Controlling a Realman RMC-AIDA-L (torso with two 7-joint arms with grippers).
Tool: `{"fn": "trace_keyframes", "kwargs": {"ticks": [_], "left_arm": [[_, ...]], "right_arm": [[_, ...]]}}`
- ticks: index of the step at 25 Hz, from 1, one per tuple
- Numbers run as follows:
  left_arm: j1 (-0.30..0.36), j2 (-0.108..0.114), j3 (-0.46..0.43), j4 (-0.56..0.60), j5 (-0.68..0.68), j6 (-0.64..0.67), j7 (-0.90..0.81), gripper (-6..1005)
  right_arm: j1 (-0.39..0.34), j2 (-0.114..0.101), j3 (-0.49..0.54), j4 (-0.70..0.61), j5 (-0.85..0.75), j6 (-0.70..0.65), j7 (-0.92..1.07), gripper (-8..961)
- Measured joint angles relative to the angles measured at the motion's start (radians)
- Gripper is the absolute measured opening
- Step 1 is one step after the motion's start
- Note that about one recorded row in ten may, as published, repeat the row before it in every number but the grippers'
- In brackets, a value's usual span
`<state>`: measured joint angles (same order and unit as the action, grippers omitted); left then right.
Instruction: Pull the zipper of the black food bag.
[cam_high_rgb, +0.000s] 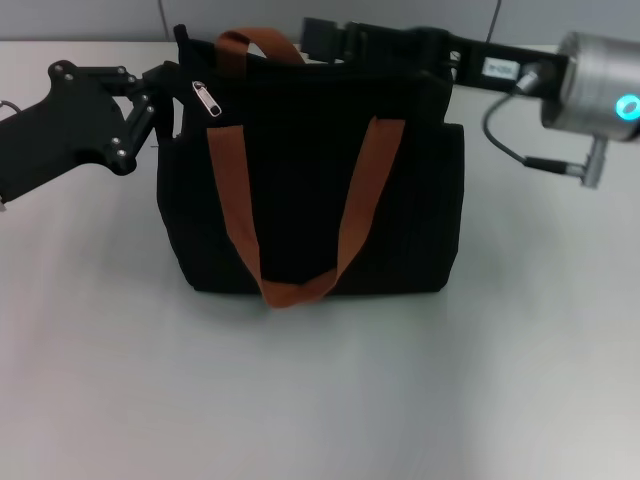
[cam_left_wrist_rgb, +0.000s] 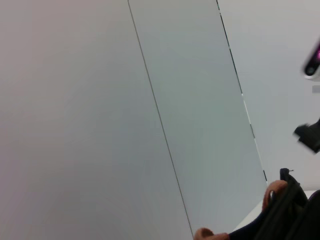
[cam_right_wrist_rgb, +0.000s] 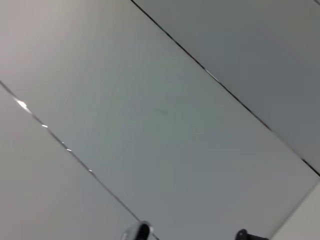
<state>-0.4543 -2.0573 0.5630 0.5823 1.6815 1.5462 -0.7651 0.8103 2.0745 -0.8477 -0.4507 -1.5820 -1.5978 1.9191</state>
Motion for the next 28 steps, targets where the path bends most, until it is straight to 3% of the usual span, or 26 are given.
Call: {"fn": "trace_keyframes", "kwargs": {"ticks": [8,16,21,28], "left_arm": [[0.0,0.014,0.0,0.016,-0.001,0.001,-0.026,27],[-0.007,0.014,0.006,0.016,0.0,-0.012,-0.035,28],[-0.016,0.016,0.008,0.016,0.002,-0.013,-0.045,28],[-0.019,0.021,0.01,0.017,0.004,-0.014,-0.064,28]], "right_arm": [[0.119,-0.003,-0.118,-0.062,-0.068,0.164,0.19,725],[0.211,0.001,-0.126,-0.065,-0.217,0.245,0.295,604],[0.241,0.003,-0.132,-0.064,-0.257,0.269,0.345,450],[0.266,0.004,-0.17,-0.065,-0.274,0.287,0.396,449]]}}
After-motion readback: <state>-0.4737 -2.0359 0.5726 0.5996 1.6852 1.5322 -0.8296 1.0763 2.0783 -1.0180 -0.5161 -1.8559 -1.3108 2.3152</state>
